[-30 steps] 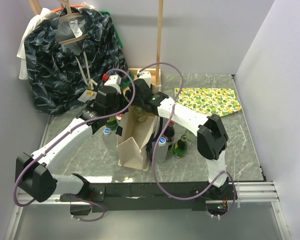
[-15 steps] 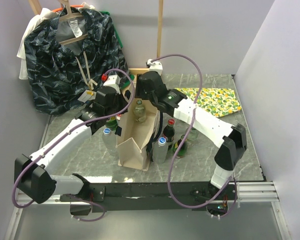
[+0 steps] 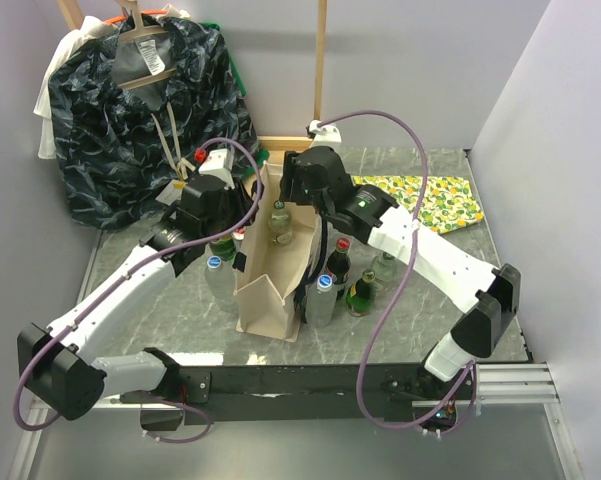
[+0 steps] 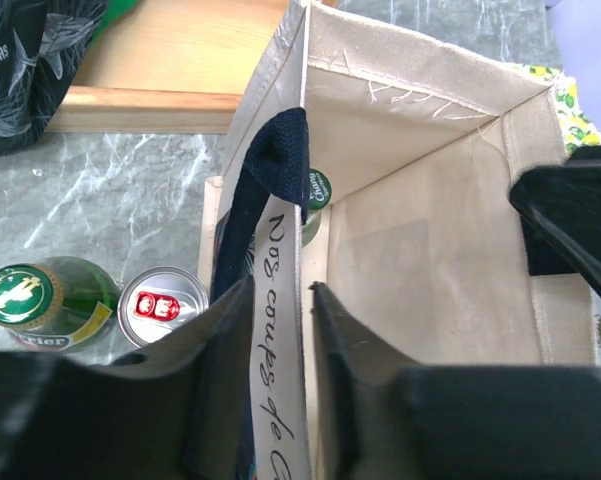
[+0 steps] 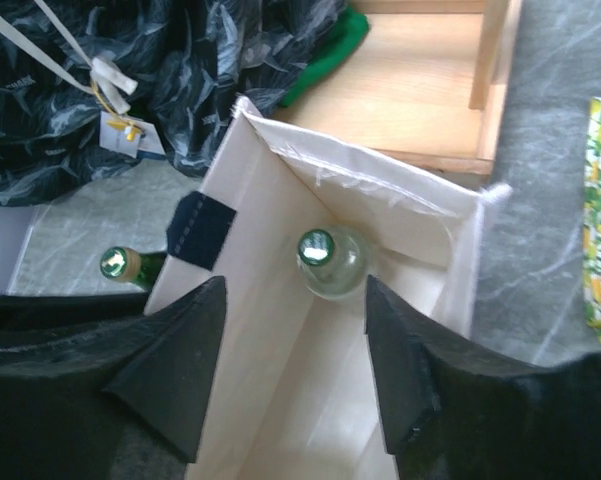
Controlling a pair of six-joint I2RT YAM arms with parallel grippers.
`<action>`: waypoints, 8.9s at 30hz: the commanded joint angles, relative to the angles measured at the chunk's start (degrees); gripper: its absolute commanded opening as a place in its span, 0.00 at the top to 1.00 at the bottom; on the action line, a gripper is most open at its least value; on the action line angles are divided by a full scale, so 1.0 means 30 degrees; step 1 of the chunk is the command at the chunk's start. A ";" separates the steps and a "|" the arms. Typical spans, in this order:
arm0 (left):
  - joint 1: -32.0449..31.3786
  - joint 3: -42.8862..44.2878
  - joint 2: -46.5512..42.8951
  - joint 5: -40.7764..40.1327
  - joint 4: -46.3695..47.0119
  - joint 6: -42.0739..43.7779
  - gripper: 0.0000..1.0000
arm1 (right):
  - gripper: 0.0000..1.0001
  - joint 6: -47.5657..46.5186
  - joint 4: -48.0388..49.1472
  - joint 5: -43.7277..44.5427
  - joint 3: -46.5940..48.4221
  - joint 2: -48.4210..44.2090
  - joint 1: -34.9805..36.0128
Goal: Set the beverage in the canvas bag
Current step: Pick up the drink from the center of the board, then place the drink in the canvas bag.
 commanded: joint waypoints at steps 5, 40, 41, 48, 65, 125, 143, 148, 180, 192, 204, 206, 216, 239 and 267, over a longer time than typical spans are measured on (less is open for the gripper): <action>-0.0015 -0.0164 -0.1512 -0.0661 0.0713 0.0280 0.50 | 0.33 0.0067 -0.1016 0.0997 -0.0564 -0.1548 0.0124; -0.0015 -0.2186 -0.1372 -0.3942 0.0215 -0.1917 0.27 | 0.32 0.0975 -0.3829 0.2754 -0.2761 -0.4214 0.0183; 0.0014 -0.2215 -0.1253 -0.3973 0.0244 -0.1888 0.27 | 0.33 0.0975 -0.3829 0.2784 -0.2761 -0.4185 0.0183; 0.0014 -0.2420 -0.0783 -0.4207 0.0507 -0.1829 0.26 | 0.32 0.1034 -0.3712 0.2843 -0.3112 -0.4126 0.0183; 0.0073 -0.2391 0.1472 -0.4149 0.1152 -0.1946 0.27 | 0.33 0.1385 -0.3828 0.2843 -0.3698 -0.3804 0.0125; 0.0014 -0.1717 0.2851 -0.4412 0.1856 -0.1038 0.99 | 0.35 0.2206 -0.4064 0.2345 -0.3756 -0.3364 0.0007; -0.0161 -0.0927 0.1444 -0.4734 0.0421 -0.1096 0.99 | 0.34 0.2235 -0.3127 0.1642 -0.4986 -0.3950 0.0007; -0.0395 -0.0487 0.1093 -0.4939 -0.0135 -0.1243 0.99 | 0.35 0.2148 -0.3007 0.1816 -0.5398 -0.4360 0.0007; -0.0572 0.4171 -0.0636 -0.5584 -0.4472 0.0249 0.99 | 0.60 0.1708 -0.3360 0.2492 -0.5251 -0.4741 0.0007; -0.0543 0.5460 -0.1368 -0.5350 -0.4970 0.1129 0.99 | 0.86 0.1796 -0.3214 0.2579 -0.5544 -0.5005 0.0036; -0.0543 0.7101 -0.2423 -0.5467 -0.5175 0.1978 0.99 | 0.92 0.2000 -0.3214 0.2667 -0.5925 -0.5210 0.0007; -0.0543 0.7335 -0.2511 -0.5496 -0.5089 0.2125 0.99 | 0.96 0.2088 -0.3185 0.2667 -0.6041 -0.5181 0.0007; -0.0543 0.8272 -0.2571 -0.5410 -0.5059 0.2711 0.99 | 1.00 0.2264 -0.3097 0.2842 -0.6540 -0.5620 0.0007; -0.0717 0.9826 -0.0931 0.1240 -0.3039 0.1718 0.99 | 1.00 0.2147 -0.2687 0.2550 -0.6218 -0.4917 -0.0051; -0.3179 0.6809 0.3786 -0.0455 0.2059 0.1598 0.99 | 1.00 0.2470 -0.2101 0.2111 -0.6480 -0.5151 -0.0168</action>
